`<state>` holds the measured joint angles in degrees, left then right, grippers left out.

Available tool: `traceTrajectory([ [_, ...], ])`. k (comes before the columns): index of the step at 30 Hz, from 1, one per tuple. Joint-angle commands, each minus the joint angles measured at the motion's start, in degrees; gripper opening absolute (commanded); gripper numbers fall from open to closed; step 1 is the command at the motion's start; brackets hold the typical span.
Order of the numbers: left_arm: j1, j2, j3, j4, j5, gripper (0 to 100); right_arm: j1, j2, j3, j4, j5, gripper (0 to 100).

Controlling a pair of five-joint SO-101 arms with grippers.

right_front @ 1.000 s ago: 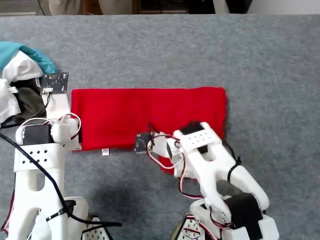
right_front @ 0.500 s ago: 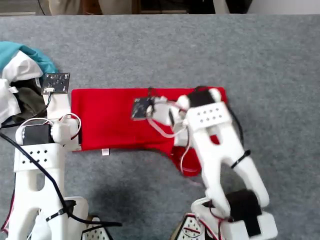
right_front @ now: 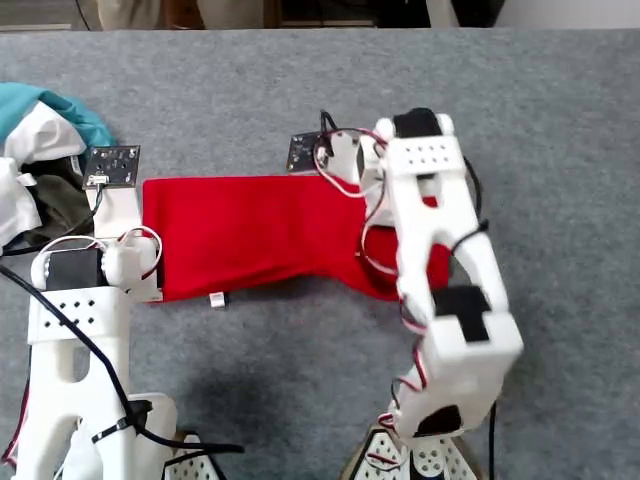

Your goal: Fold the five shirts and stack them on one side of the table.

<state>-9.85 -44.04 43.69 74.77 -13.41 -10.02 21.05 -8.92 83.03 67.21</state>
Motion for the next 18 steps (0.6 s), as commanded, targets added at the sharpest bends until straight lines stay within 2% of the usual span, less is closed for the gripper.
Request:
traceTrajectory([
  [1, -0.4, -1.1, -0.9, 0.4, -0.3, 2, 0.6, 6.3, -9.5, 0.5, 0.6, 1.0],
  [4, -0.4, -1.1, -0.8, 0.4, -0.3, 2, -0.6, 10.6, -15.1, 2.5, 0.4, 4.4],
  [11, -0.4, -1.1, -0.8, 0.4, -0.2, 2, -3.6, 14.9, -24.5, 6.5, -0.3, 27.6],
  [13, -0.4, -1.1, -0.8, 0.5, -0.2, 2, -3.6, 15.0, -26.3, 6.9, -1.2, 30.2],
  [15, -0.4, -1.1, -1.2, 1.8, -0.2, 2, -2.6, 14.7, -28.4, 8.8, -1.3, 26.3],
  [18, -0.5, -1.1, -1.2, 2.4, -0.2, 2, -0.2, 12.9, -33.6, 18.1, -1.3, 8.0],
])
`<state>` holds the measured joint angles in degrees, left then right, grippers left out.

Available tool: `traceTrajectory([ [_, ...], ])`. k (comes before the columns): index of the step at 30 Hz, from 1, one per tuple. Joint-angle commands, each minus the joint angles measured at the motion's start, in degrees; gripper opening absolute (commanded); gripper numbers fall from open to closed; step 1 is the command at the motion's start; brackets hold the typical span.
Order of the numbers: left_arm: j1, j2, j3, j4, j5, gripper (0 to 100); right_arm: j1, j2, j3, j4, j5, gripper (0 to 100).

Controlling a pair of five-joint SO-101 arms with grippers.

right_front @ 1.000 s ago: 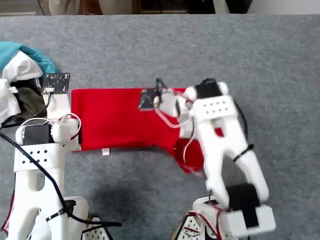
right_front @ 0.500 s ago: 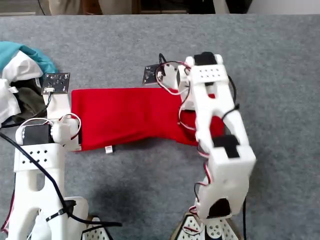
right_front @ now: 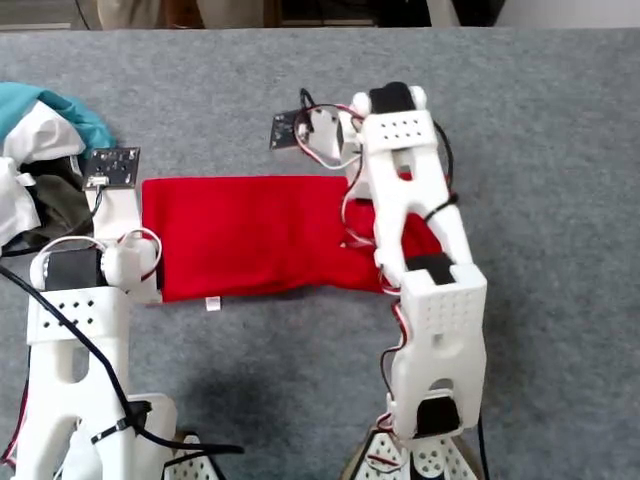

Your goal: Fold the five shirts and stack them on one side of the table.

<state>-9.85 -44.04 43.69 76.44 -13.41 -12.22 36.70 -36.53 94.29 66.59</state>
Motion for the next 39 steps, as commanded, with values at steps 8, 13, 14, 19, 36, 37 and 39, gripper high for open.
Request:
traceTrajectory([
  [8, -0.3, -1.1, -1.2, 0.4, -0.3, 2, 7.8, -24.2, 13.1, 8.1, -1.6, 0.3],
  [13, -0.4, -1.1, -1.2, 0.3, -0.3, 2, 6.5, -46.2, 42.2, 2.4, 1.4, 0.3],
  [14, -0.4, -1.1, -1.2, 0.3, -0.3, 2, 6.5, -49.8, 47.6, -0.2, 1.6, 0.3],
  [19, 0.0, -1.1, -1.2, 0.2, -0.2, 2, 2.9, -60.1, 69.0, -8.7, 1.7, 0.5],
  [36, -0.4, -1.1, -1.2, 0.2, 0.1, 2, 3.6, -31.8, 58.1, -37.2, -9.8, 0.3],
  [37, -0.4, -1.1, -1.1, 0.2, 0.1, 2, 4.2, -29.7, 56.0, -37.0, -10.1, 0.3],
  [39, -0.4, -1.1, -1.1, 0.2, 0.1, 2, 5.1, -26.8, 52.4, -36.2, -11.1, 0.3],
])
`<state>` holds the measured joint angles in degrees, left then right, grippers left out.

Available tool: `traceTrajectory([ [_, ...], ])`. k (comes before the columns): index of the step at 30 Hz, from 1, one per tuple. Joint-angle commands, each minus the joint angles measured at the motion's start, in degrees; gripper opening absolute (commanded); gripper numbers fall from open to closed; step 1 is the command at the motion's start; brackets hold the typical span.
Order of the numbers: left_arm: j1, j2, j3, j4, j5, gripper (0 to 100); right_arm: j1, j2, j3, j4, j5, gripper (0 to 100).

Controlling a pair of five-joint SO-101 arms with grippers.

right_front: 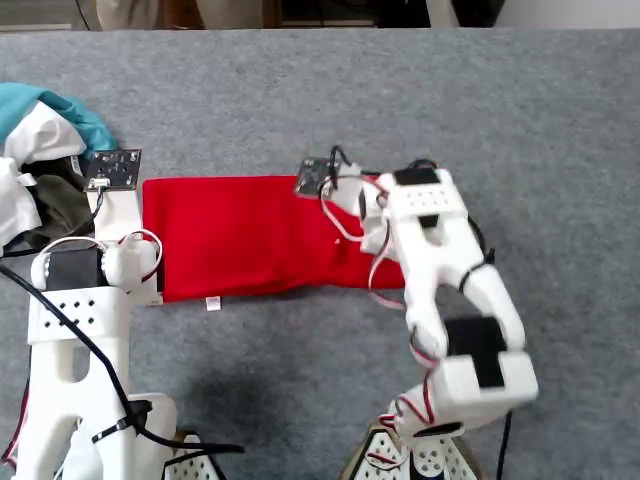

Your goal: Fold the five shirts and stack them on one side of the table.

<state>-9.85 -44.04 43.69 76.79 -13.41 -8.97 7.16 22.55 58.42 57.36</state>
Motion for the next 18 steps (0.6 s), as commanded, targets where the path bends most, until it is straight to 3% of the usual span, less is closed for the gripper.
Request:
traceTrajectory([
  [1, -0.4, -1.1, -1.1, -0.2, 0.1, 2, 2.2, 3.2, -8.3, 1.6, -2.2, 0.3],
  [7, -0.4, -1.1, -0.8, -0.2, 0.1, 2, 3.0, 2.2, -12.3, 6.9, -2.2, 0.3],
  [11, -0.4, -1.1, -1.0, -0.2, 0.1, 2, 6.1, 5.8, -11.8, -1.0, -2.1, 0.5],
  [18, -0.5, -1.1, -0.8, -0.2, -0.3, 2, 11.2, 14.5, -13.2, -1.8, -2.7, 0.2],
])
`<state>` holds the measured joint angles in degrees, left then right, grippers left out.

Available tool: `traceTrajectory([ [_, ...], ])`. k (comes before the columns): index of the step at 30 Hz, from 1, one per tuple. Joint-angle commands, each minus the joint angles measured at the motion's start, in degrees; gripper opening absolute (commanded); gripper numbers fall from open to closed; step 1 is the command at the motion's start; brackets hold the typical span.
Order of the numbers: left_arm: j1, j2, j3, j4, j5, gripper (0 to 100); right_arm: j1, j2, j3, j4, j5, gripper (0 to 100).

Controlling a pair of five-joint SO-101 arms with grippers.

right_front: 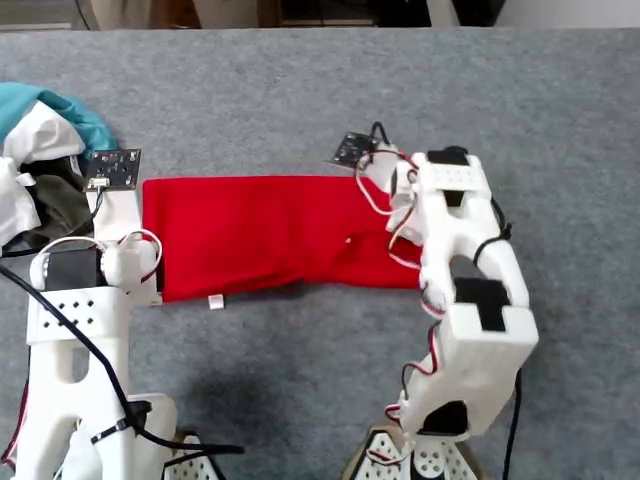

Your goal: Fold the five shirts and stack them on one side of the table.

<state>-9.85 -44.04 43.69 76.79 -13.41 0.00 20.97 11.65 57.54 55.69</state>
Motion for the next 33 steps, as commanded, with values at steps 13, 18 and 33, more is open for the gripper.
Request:
traceTrajectory([
  [13, -0.5, -1.1, -1.3, 0.2, -0.3, 2, -3.0, -20.4, -7.9, 12.5, -12.4, 0.2],
  [18, -0.5, -1.1, -1.3, 0.2, -0.3, 2, -6.3, -24.6, -4.5, 15.9, -16.3, 0.2],
  [33, -0.5, -1.1, -3.1, 0.4, -0.4, 2, -12.4, -29.8, 16.2, 12.7, -18.9, 0.2],
])
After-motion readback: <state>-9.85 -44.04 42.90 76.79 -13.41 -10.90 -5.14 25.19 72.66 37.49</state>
